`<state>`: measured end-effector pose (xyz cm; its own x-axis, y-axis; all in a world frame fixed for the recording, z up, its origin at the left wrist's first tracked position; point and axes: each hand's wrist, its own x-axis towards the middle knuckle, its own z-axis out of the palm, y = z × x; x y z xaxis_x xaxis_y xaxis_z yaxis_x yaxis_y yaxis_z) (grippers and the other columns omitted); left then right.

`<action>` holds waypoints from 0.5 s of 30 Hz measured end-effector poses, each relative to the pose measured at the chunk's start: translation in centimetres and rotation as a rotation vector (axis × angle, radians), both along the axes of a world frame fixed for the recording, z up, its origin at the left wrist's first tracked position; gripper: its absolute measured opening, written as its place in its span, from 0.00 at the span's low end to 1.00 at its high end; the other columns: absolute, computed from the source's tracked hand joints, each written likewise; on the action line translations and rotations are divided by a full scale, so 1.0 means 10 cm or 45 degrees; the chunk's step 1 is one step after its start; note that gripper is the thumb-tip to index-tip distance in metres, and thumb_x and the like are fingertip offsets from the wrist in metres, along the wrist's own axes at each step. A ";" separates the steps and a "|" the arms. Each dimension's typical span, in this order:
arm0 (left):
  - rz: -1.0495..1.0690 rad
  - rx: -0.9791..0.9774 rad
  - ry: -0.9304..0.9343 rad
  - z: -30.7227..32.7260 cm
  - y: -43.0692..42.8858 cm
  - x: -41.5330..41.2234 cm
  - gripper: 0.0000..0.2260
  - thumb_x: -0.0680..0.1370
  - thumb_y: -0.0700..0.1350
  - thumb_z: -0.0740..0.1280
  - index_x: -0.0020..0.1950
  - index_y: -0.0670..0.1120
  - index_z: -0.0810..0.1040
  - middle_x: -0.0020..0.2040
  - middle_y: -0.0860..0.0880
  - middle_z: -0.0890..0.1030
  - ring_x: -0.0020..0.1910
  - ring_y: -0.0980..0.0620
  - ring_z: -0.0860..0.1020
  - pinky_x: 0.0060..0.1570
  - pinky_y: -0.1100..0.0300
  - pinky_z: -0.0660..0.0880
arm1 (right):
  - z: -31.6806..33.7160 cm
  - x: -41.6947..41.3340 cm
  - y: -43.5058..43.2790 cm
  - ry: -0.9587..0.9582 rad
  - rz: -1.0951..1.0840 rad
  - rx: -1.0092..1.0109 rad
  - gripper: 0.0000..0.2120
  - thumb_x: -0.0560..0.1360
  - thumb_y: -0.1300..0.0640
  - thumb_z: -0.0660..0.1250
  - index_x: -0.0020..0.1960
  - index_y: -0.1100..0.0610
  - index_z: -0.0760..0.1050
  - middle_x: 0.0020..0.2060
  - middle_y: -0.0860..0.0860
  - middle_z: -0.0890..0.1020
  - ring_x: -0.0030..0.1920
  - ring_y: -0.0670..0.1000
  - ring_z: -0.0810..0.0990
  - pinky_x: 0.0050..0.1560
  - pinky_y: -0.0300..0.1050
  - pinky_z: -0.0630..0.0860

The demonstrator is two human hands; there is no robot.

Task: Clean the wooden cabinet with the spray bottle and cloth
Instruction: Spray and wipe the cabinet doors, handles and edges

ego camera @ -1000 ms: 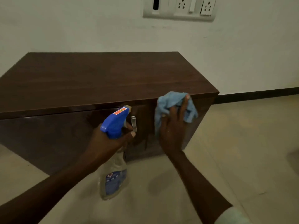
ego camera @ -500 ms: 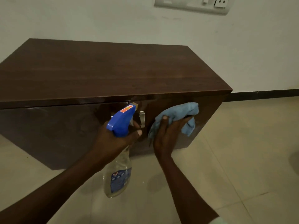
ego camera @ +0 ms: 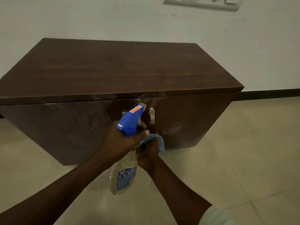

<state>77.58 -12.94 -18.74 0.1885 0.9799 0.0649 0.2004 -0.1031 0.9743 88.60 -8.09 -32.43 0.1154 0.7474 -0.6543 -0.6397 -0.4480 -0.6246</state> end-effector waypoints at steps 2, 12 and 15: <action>-0.016 0.006 0.006 0.00 0.01 0.04 0.09 0.70 0.43 0.71 0.48 0.45 0.77 0.34 0.51 0.79 0.34 0.55 0.80 0.38 0.57 0.80 | 0.15 -0.01 -0.06 0.043 -0.003 -0.024 0.19 0.82 0.54 0.48 0.40 0.59 0.73 0.36 0.55 0.77 0.35 0.52 0.75 0.34 0.44 0.75; 0.023 -0.025 0.072 -0.02 -0.04 -0.18 0.06 0.69 0.47 0.73 0.43 0.52 0.77 0.32 0.52 0.79 0.32 0.56 0.78 0.35 0.62 0.78 | 0.44 0.26 -0.21 -1.190 -0.416 0.331 0.34 0.78 0.40 0.59 0.73 0.63 0.58 0.66 0.56 0.68 0.67 0.60 0.69 0.67 0.44 0.66; -0.052 0.011 0.205 0.00 -0.05 -0.14 0.04 0.72 0.42 0.69 0.42 0.50 0.75 0.31 0.51 0.78 0.31 0.53 0.77 0.33 0.66 0.76 | 0.07 -0.18 -0.33 -1.393 -0.150 0.657 0.26 0.76 0.51 0.64 0.66 0.65 0.62 0.59 0.59 0.68 0.60 0.58 0.71 0.62 0.46 0.72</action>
<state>76.19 -13.41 -18.70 0.2371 0.9707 0.0391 0.3495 -0.1228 0.9288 86.76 -11.37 -31.73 0.5054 0.8387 0.2027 0.3171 0.0380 -0.9476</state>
